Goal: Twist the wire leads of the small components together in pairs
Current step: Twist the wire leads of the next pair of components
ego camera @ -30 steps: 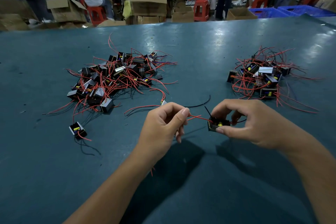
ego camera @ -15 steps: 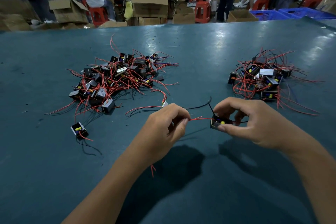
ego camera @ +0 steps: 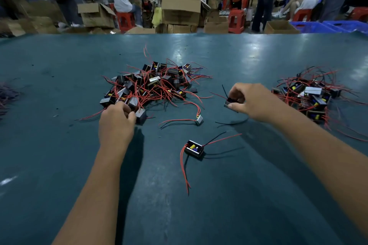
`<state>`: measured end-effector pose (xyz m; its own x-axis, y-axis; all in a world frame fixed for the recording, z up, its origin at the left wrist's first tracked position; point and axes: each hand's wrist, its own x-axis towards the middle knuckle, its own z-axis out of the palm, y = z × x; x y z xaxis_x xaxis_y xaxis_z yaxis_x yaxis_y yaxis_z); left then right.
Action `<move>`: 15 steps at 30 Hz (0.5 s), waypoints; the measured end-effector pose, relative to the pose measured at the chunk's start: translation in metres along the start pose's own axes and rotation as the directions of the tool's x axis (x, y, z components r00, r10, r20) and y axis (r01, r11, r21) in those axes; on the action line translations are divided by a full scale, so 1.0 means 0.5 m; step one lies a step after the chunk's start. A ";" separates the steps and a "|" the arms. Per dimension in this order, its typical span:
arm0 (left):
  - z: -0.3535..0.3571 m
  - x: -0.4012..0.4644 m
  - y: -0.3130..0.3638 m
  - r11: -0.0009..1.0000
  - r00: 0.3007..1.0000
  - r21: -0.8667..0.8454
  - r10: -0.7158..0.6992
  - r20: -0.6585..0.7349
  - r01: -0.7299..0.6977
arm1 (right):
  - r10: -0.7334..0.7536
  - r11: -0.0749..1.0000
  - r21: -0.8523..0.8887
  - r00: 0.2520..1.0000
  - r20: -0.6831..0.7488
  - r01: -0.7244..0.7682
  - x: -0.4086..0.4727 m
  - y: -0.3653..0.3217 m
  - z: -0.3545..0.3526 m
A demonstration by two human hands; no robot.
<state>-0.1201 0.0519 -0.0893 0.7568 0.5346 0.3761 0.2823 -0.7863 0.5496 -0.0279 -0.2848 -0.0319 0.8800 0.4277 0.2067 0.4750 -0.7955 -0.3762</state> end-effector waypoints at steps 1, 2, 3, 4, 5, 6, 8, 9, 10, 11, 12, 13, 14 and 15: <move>0.007 0.003 -0.008 0.998 0.999 0.049 -0.031 0.013 0.031 | 0.000 1.000 -0.019 1.000 0.010 0.001 0.025 -0.006 0.011; 0.014 0.003 -0.012 0.994 0.998 0.101 -0.051 0.031 0.047 | 0.000 0.999 -0.033 1.000 0.020 0.001 0.045 -0.011 0.024; 0.023 0.002 -0.012 0.986 0.998 0.162 -0.056 0.042 0.048 | 0.002 0.999 -0.044 0.999 0.036 0.000 0.062 -0.014 0.038; 0.031 0.002 -0.011 0.973 0.998 0.228 -0.049 0.050 0.036 | 0.006 0.999 -0.049 0.998 0.059 -0.003 0.073 -0.017 0.051; 0.038 0.001 -0.010 0.957 0.998 0.289 -0.037 0.059 0.018 | 0.011 0.999 -0.048 0.997 0.081 -0.007 0.081 -0.018 0.065; 0.045 0.001 -0.010 0.943 0.997 0.332 -0.025 0.068 0.001 | 0.015 0.999 -0.046 0.995 0.096 -0.010 0.084 -0.019 0.077; 0.053 0.000 -0.009 0.928 0.997 0.373 -0.022 0.068 -0.006 | 0.015 0.999 -0.043 0.996 0.084 -0.011 0.083 -0.016 0.093; 0.055 -0.001 -0.008 0.924 0.998 0.382 -0.020 0.056 -0.003 | 0.014 0.999 -0.032 0.998 0.061 -0.012 0.080 -0.013 0.097; 0.057 -0.002 -0.005 0.923 0.999 0.385 -0.013 0.035 -0.001 | 0.016 1.000 -0.014 0.999 0.039 -0.015 0.075 -0.011 0.097; 0.056 -0.003 -0.001 0.926 1.000 0.377 -0.005 0.011 0.000 | 0.018 1.000 0.005 1.000 0.021 -0.018 0.068 -0.010 0.095; 0.054 -0.004 0.006 0.933 1.000 0.360 0.009 -0.012 -0.004 | 0.023 1.000 0.020 1.000 0.005 -0.023 0.061 -0.008 0.091; 0.051 -0.005 0.013 0.944 0.999 0.329 0.026 -0.036 -0.013 | 0.028 0.999 0.031 1.000 -0.011 -0.028 0.052 -0.008 0.085; 0.046 -0.005 0.020 0.960 0.997 0.279 0.044 -0.063 -0.025 | 0.034 0.998 0.045 0.999 -0.032 -0.032 0.044 -0.007 0.077; 0.039 -0.006 0.027 0.978 0.993 0.205 0.053 -0.102 -0.031 | 0.038 0.997 0.067 0.998 -0.056 -0.034 0.035 -0.008 0.068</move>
<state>-0.1072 0.0336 -0.0977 0.7065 0.5208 0.4792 0.3732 -0.8495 0.3730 -0.0143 -0.2597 -0.0575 0.8957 0.3725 0.2429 0.4440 -0.7789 -0.4428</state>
